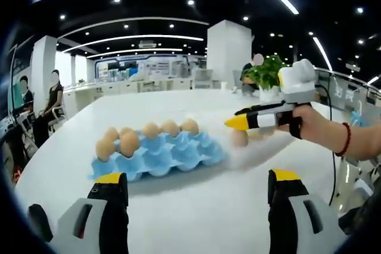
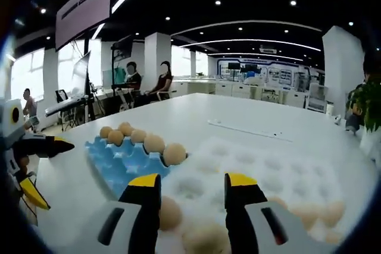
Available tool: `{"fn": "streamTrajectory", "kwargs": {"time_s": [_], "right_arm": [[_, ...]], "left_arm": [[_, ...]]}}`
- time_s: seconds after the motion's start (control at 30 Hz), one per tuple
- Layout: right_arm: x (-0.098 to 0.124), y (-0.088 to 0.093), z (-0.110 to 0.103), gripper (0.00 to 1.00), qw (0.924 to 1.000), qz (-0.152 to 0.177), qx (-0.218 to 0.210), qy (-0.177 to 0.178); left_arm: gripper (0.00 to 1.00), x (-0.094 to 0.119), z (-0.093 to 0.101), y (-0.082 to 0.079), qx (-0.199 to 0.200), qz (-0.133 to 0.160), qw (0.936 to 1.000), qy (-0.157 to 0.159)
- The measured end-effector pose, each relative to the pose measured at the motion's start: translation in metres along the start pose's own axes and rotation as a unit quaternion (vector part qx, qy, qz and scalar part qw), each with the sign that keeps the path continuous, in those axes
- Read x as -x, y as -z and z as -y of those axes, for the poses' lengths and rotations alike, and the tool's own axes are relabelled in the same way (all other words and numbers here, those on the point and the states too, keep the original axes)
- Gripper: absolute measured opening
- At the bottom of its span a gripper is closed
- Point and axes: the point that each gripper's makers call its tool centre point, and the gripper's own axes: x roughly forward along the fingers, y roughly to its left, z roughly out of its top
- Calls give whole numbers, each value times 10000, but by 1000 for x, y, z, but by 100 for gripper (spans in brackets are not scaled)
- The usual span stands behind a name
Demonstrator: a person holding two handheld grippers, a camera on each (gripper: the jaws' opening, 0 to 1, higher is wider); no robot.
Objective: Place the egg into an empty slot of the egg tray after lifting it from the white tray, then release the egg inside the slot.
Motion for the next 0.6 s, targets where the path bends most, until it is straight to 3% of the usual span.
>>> {"fn": "streamTrajectory", "kwargs": {"time_s": [0.43, 0.6], "right_arm": [[18, 2, 14, 45, 10000, 59, -9, -24], [28, 8, 29, 44, 9999, 46, -54, 143]], "left_arm": [[99, -4, -1, 1, 16, -32, 10000, 14], [99, -3, -1, 3, 13, -67, 10000, 26]]}}
